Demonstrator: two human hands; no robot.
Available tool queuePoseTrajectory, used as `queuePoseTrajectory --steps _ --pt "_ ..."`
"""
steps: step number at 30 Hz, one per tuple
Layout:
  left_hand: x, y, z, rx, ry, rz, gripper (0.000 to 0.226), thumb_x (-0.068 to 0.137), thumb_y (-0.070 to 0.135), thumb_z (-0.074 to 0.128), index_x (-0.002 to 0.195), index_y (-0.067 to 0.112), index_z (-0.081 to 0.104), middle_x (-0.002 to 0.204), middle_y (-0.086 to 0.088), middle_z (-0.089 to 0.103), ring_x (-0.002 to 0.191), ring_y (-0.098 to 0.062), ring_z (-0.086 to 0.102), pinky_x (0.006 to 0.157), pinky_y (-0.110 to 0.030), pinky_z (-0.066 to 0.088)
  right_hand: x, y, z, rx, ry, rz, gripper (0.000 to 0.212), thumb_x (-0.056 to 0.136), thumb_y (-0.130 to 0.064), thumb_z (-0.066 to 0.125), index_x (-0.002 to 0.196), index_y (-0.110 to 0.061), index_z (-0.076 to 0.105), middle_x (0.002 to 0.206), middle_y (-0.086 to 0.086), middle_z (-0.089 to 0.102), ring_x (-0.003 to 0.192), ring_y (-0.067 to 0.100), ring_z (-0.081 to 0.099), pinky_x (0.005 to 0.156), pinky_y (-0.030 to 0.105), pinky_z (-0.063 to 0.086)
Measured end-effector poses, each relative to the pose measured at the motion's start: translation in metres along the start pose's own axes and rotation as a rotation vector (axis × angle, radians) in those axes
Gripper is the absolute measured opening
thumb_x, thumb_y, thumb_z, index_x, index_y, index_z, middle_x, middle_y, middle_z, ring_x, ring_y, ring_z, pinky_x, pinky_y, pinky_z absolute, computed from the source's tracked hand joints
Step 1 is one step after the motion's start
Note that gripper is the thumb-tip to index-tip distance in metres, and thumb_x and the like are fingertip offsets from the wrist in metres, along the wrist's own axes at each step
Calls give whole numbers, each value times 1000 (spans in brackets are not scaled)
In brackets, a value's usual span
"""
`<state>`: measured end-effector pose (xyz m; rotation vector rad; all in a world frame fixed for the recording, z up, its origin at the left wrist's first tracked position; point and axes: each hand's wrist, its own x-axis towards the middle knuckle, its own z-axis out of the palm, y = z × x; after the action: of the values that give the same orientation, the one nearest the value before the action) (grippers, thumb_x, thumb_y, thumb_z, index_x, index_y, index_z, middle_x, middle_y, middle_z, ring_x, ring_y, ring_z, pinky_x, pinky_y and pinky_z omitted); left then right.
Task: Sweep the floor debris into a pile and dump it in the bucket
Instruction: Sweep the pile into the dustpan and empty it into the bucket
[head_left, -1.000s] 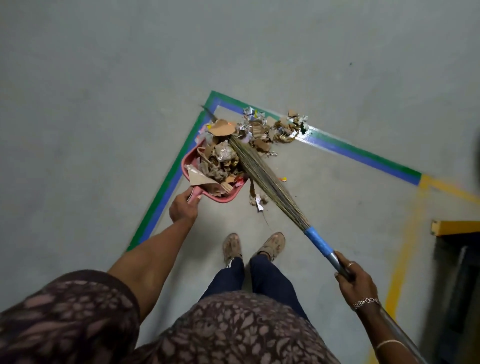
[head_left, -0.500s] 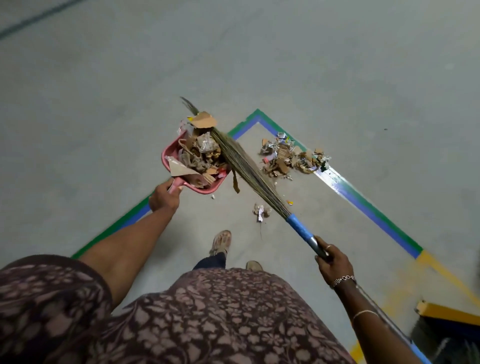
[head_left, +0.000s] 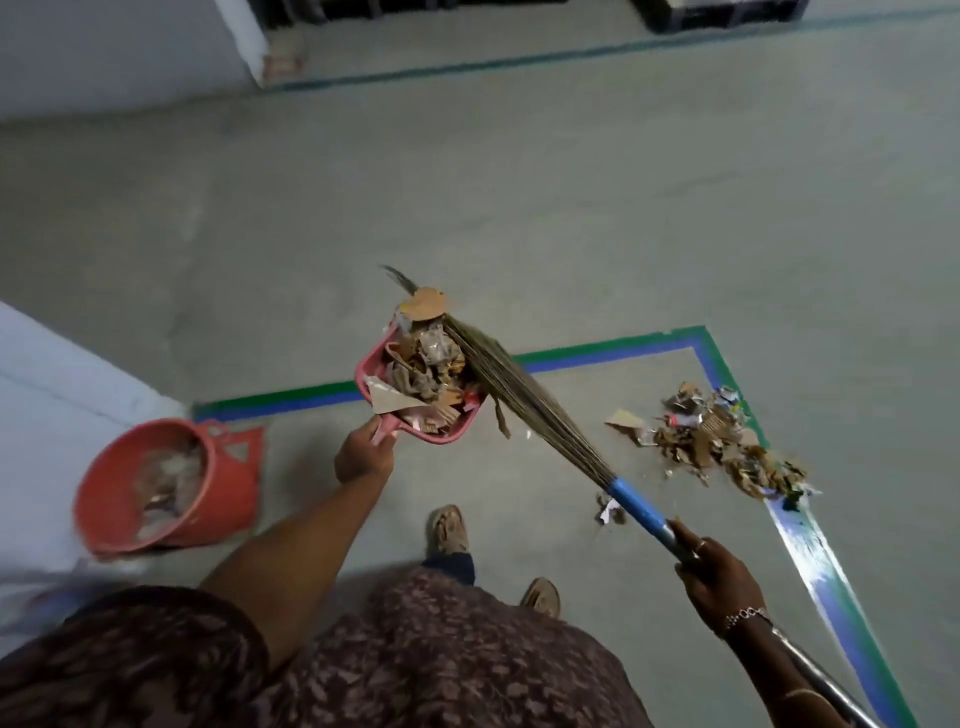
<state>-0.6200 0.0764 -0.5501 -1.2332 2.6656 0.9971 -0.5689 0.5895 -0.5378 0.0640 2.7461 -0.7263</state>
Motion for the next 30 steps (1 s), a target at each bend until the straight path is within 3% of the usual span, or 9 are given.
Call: queuePoseTrajectory --steps 4,6,13,16,18,20,23,25,30 --pt "-9 -69 -34 -72 45 -85 40 84 42 68 122 29 69 104 -6 74 94 -34 68 75 -37 55 19 -35 11 -75 -90 -123 72 77 -12 75 135 -49 52 80 -14 57 72 15 61 55 30 45" --pt "-12 -98 -50 -84 84 -140 35 86 39 68 119 28 70 103 -6 74 93 -35 68 72 -36 53 31 -60 16 -115 -132 -151 68 77 -13 75 135 -43 56 81 -13 59 70 14 58 56 31 46" --pt "-15 -188 -111 -187 212 -326 37 87 34 70 123 28 70 116 -9 72 107 -38 64 85 -39 49 61 -163 54 -222 -252 -345 72 78 -14 70 139 -46 51 85 -12 61 71 9 63 59 28 49" --pt "-9 -231 -142 -234 261 -381 41 88 34 71 127 24 69 122 -11 69 111 -38 62 89 -40 48 64 -208 83 -217 -271 -406 79 79 -15 72 135 -62 42 82 -13 59 65 5 62 56 28 53" --pt "-4 -258 -166 -234 291 -442 42 89 32 70 130 21 67 124 -12 67 114 -37 62 91 -39 47 65 -237 107 -223 -267 -442 91 77 -17 74 130 -76 30 85 -16 60 69 6 62 62 28 52" --pt "2 -289 -189 -239 312 -482 41 89 32 70 129 21 68 122 -12 68 113 -37 62 91 -38 48 63 -268 133 -240 -276 -483 94 76 -19 75 128 -80 26 87 -20 58 74 5 61 65 26 50" --pt "13 -333 -221 -254 324 -511 40 89 31 68 128 24 68 120 -11 70 110 -38 63 88 -38 49 46 -326 165 -236 -304 -505 85 78 -16 75 128 -71 33 88 -15 60 74 5 60 63 23 45" --pt "19 -361 -241 -260 333 -538 39 89 31 68 127 25 69 117 -12 70 108 -39 64 86 -39 50 34 -360 188 -228 -317 -505 76 79 -12 74 130 -60 45 94 -7 65 82 16 66 67 27 47" --pt "33 -426 -278 -265 364 -536 37 86 34 64 121 24 71 111 -12 72 106 -38 65 84 -39 51 9 -421 239 -288 -370 -543 76 78 -13 75 134 -55 44 88 -7 60 77 15 63 67 22 41"
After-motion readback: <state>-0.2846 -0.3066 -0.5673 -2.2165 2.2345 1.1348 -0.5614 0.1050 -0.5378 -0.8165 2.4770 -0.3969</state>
